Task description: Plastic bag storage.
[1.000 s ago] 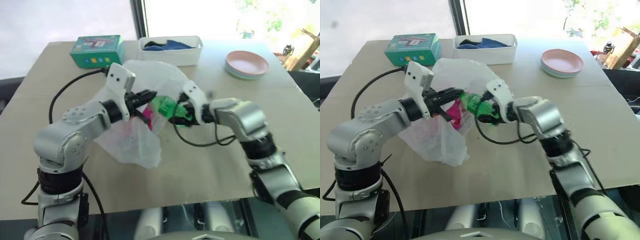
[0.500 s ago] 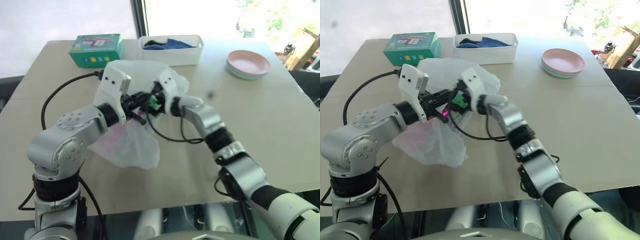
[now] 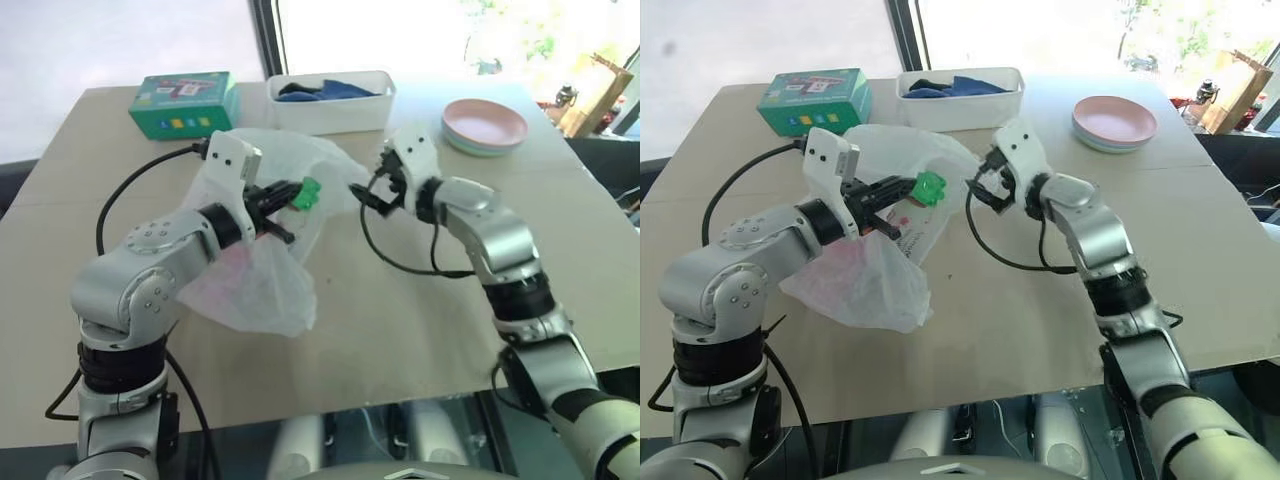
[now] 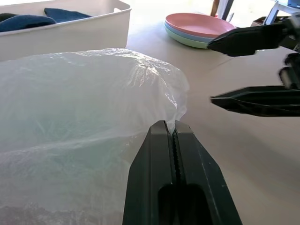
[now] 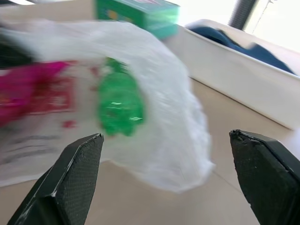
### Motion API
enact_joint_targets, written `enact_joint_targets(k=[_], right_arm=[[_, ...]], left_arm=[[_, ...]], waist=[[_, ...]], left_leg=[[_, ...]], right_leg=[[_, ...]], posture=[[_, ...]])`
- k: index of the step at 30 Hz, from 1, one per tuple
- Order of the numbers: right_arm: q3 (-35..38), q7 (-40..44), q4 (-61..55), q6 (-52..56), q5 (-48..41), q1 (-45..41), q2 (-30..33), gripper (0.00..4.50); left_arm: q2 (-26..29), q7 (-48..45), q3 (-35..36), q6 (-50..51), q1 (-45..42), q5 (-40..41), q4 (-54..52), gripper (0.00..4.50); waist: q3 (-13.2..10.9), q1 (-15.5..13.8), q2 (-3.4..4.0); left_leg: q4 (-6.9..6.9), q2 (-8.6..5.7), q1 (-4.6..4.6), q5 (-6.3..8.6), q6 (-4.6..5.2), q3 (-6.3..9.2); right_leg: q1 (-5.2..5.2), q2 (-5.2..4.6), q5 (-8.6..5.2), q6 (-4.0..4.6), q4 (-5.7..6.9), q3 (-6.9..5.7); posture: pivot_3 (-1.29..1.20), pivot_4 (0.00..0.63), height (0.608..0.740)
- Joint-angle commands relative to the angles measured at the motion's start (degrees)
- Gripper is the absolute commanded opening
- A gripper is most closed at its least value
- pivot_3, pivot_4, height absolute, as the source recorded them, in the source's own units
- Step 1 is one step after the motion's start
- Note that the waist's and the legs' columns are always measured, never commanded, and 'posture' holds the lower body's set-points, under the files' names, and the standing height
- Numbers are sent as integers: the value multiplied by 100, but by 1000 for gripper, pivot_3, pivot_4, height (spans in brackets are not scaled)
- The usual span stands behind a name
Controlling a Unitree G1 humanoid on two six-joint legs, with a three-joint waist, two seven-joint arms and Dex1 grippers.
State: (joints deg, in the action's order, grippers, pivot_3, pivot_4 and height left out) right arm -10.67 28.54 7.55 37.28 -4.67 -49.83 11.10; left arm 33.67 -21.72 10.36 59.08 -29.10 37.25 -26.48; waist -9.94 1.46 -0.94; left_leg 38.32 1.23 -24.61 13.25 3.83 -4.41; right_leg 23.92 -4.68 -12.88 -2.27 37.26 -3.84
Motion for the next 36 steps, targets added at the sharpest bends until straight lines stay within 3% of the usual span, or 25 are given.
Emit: enact_joint_targets(k=[1,3,6,13,14,17,20,23,26,29,30,31,32,36], right_arm=[[46,-94,1285,-856,138,-596,-246,4480],[141,-88,2092,-1330,129,-910,-386,4480],[346,-15,3280,-1937,94,-1362,-410,3741],[541,-320,4539,-2800,364,-1768,59,214],[561,-302,4425,-2756,384,-1700,175,31],[662,-311,3652,-2342,402,-1289,550,31],[856,-418,2166,-1504,424,-488,1050,31],[1037,-495,727,-638,413,252,1391,31],[1236,-612,-482,236,303,825,1487,31],[1229,-721,-1704,1032,174,1470,1314,0],[1201,-745,-1964,1210,131,1626,1252,0],[1183,-775,-2093,1318,100,1703,1202,0],[1171,-808,-2168,1392,91,1740,1164,0],[1144,-920,-2279,1584,22,1757,941,0]], left_arm=[[123,-73,66,-92,-100,19,-180,0],[145,-73,99,-54,-107,53,-225,0],[196,-47,118,-28,-48,62,-341,0],[245,-38,-82,-258,59,-204,-369,0],[229,-134,-179,-436,33,-294,-222,0],[168,-232,-589,-836,-277,-720,421,0],[-188,-483,-954,-1455,-896,-989,1233,0],[-526,-928,-856,-1932,-1129,-811,1609,0],[-449,-1531,-693,-1831,-1017,-372,1482,0],[88,-2349,141,-230,-387,2067,547,857],[394,-2496,347,247,-92,2833,277,956],[648,-2577,458,519,138,3277,105,1617],[858,-2597,555,682,327,3582,7,1790],[2006,-3423,1006,1122,1655,3807,-124,3561]], waist=[[0,-3,0],[-1,-25,-1],[-3,-44,-1],[-5,-64,0],[-6,-64,1],[-8,-90,5],[-11,-193,4],[-11,-228,5],[-12,-175,7],[-13,-45,8],[-14,-1,8],[-14,42,9],[-16,56,12],[-27,60,28]], left_leg=[[1,-1,0,0,0,1],[1,-2,-3,0,1,6],[0,-4,-9,0,1,2],[-7,-7,-16,0,2,5],[-8,-7,-16,0,2,5],[-10,-7,-16,0,2,5],[-7,-10,-18,0,2,15],[-4,-18,-26,4,9,14],[-10,-18,-24,7,14,3],[-19,0,-20,7,12,-5],[-19,5,-18,8,10,-7],[-21,7,-16,7,9,-9],[-22,12,-16,8,8,-8],[-1,1,-3,8,9,-6]], right_leg=[[1,0,0,0,5,0],[2,-2,0,1,10,-4],[10,-2,0,1,7,0],[10,-6,0,1,-15,-3],[10,-6,0,1,-15,-3],[10,-6,0,1,-15,-5],[-2,-9,0,1,-22,-20],[-2,-19,0,-1,-30,-23],[1,-21,0,-2,-36,-15],[9,-12,-1,-3,-38,-9],[9,-15,-1,-2,-38,-3],[12,-16,-1,-3,-36,-2],[13,-25,-2,-3,-37,0],[-2,-13,-2,-5,-22,-5]], posture=[[0,150,740],[0,150,740],[0,150,740],[0,150,740],[0,150,740],[0,150,740],[0,150,740],[0,150,740],[0,150,740],[0,150,740],[0,150,740],[0,150,740],[0,150,740],[0,150,740]])
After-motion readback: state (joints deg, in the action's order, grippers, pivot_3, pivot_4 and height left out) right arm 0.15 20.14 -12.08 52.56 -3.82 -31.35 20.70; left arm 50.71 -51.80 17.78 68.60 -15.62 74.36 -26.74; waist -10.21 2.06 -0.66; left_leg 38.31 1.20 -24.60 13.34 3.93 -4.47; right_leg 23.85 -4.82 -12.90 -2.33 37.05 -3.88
